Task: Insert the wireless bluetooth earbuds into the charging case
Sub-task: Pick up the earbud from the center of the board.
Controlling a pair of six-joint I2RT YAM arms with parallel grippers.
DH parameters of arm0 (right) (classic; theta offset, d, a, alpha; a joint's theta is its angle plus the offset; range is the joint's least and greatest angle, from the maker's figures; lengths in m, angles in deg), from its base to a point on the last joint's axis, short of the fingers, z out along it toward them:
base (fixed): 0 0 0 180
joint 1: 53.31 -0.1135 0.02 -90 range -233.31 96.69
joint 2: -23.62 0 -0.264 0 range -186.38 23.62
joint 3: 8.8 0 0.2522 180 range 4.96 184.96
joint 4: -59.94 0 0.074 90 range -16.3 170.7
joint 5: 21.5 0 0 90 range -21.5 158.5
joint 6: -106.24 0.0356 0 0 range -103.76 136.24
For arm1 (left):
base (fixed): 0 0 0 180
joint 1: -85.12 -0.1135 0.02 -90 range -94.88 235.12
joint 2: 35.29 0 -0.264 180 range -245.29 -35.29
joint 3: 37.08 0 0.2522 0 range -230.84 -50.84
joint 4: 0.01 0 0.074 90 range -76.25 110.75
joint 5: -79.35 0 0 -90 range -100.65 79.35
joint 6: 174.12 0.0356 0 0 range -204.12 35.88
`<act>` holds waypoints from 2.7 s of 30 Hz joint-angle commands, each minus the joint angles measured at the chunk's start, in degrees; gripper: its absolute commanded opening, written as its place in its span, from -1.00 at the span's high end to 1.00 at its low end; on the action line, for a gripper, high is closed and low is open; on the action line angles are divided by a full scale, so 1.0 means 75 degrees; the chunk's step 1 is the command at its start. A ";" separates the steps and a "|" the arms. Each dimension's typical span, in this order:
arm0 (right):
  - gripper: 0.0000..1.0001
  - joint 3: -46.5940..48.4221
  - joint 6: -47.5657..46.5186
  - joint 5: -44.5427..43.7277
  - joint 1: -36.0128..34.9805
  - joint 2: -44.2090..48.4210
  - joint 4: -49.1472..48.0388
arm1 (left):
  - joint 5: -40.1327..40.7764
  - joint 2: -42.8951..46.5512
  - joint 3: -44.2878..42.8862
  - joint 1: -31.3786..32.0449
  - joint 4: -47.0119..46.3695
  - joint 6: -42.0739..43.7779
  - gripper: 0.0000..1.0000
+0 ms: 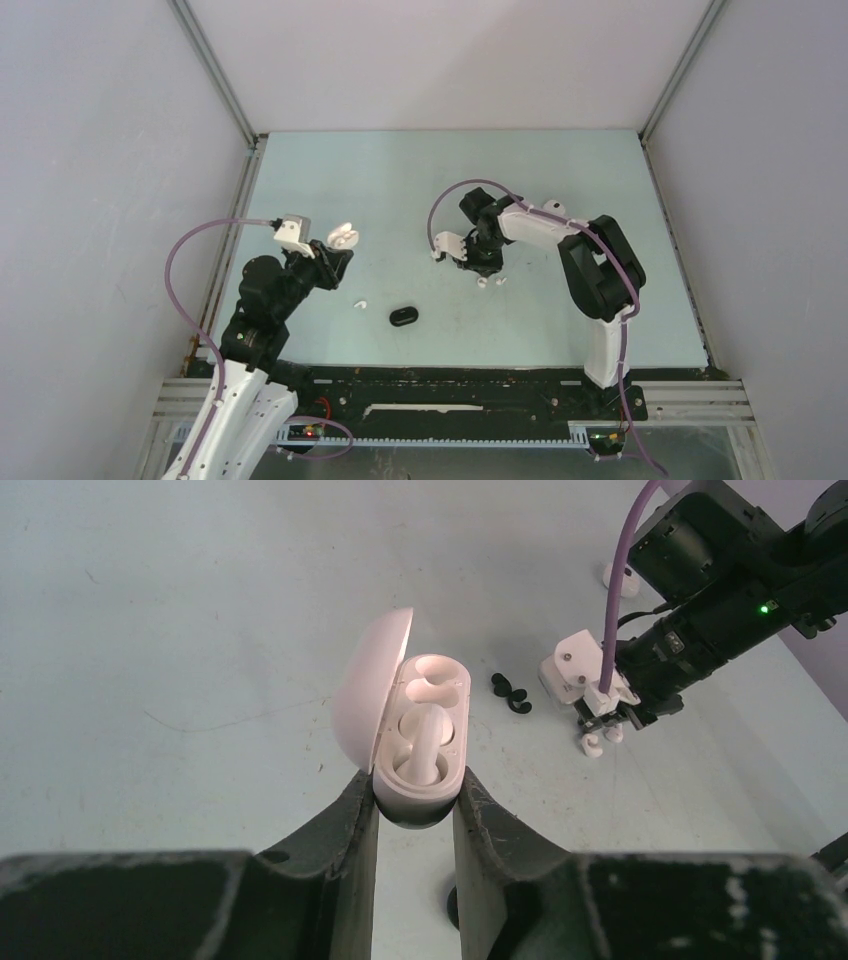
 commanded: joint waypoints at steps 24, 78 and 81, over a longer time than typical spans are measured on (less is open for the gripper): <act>0.60 -0.0820 -0.0151 0.1952 0.0325 0.2108 0.1343 | -0.0261 -0.0010 0.0015 -0.0061 -0.0431 -0.0097 1.00; 0.82 -0.3571 -0.1100 0.0235 -0.0951 0.3309 -0.2306 | -0.0235 -0.0261 -0.0032 -0.0062 -0.0351 -0.0010 0.99; 0.93 -0.3266 -0.0865 0.0410 -0.0957 0.3630 -0.1734 | -0.0653 -0.0331 0.0005 -0.0062 -0.0555 -0.0036 0.99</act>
